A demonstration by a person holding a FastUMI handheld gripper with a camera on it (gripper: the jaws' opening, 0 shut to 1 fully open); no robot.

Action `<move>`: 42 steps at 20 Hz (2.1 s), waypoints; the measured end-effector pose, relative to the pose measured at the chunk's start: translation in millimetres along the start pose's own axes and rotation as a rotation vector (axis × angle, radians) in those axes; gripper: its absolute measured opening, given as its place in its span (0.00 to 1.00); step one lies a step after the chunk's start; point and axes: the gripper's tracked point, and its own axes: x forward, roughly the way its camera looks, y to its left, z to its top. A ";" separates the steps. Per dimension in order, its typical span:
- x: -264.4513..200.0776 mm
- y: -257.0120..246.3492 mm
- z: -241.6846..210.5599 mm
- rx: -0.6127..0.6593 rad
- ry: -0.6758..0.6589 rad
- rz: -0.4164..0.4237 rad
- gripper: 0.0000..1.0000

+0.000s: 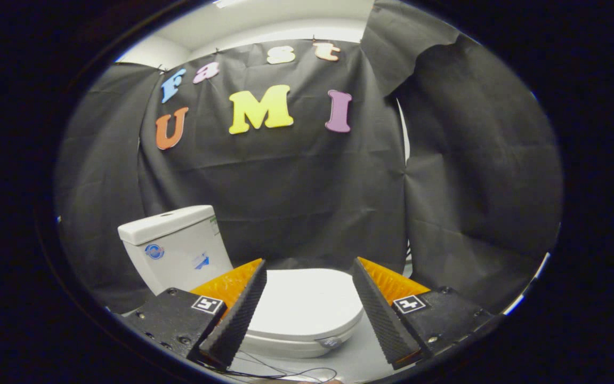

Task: Open the toilet lid.

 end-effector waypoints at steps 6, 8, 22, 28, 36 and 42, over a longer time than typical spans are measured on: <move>28.4 -6.2 -45.8 0.108 0.128 -0.020 1.00; 36.9 -14.1 -64.9 0.182 0.198 -0.029 1.00; 64.0 -70.0 -207.2 0.685 0.594 -0.087 0.98; 74.5 -82.2 -240.7 0.768 0.625 -0.103 0.89; 96.4 -92.8 -258.1 0.958 0.614 -0.049 0.77; 102.7 -88.5 -266.7 1.039 0.658 0.010 0.65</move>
